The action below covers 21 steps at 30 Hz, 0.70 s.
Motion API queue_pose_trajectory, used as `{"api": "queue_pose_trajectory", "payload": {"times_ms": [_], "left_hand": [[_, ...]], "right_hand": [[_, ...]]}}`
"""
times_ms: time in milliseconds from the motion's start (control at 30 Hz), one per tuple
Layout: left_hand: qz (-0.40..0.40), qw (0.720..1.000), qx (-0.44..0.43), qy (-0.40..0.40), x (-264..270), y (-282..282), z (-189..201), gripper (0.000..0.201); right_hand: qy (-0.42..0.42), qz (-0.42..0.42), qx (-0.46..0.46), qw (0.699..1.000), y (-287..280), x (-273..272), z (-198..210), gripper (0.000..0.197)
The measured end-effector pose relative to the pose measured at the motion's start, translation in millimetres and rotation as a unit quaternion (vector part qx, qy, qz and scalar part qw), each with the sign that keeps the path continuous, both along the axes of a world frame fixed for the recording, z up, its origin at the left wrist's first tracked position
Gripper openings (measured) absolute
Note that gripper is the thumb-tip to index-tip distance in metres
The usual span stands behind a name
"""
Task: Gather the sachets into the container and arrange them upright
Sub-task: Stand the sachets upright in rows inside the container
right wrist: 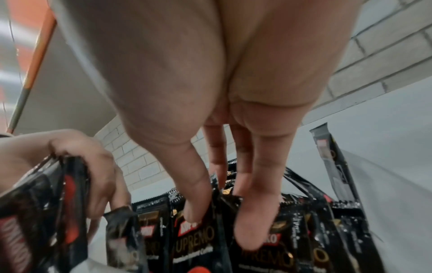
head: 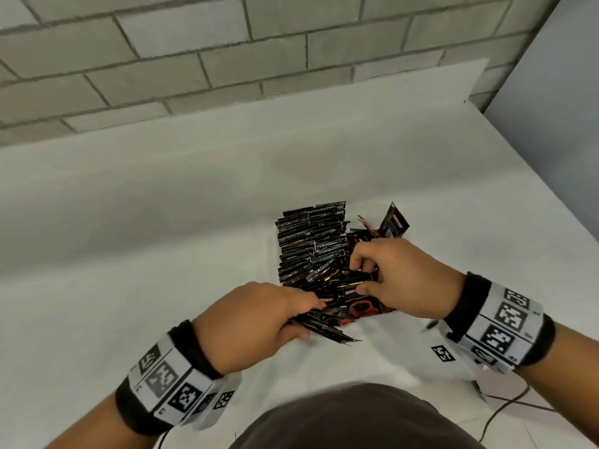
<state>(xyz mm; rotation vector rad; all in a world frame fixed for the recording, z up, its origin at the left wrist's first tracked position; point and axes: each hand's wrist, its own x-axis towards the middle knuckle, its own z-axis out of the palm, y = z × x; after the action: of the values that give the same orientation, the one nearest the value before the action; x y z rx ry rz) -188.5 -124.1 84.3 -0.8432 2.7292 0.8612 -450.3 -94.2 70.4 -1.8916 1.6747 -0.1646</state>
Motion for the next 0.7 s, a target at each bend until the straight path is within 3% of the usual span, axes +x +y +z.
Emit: {"api": "queue_pose_trajectory", "payload": {"times_ms": [167, 400, 700], "left_hand": [[0.017, 0.999, 0.002, -0.031, -2.6, 1.6, -1.0, 0.034], [0.057, 0.996, -0.022, -0.058, -5.2, 7.4, -0.5, 0.038], [0.091, 0.994, -0.010, -0.064, 4.5, 8.9, 3.9, 0.035]], "right_hand": [[0.013, -0.017, 0.005, 1.000, -0.7, 0.3, 1.0, 0.034], [-0.068, 0.003, 0.025, 0.997, -3.6, 8.5, -4.6, 0.032], [-0.104, 0.009, 0.010, 0.995, -5.0, 15.9, -9.0, 0.030]]}}
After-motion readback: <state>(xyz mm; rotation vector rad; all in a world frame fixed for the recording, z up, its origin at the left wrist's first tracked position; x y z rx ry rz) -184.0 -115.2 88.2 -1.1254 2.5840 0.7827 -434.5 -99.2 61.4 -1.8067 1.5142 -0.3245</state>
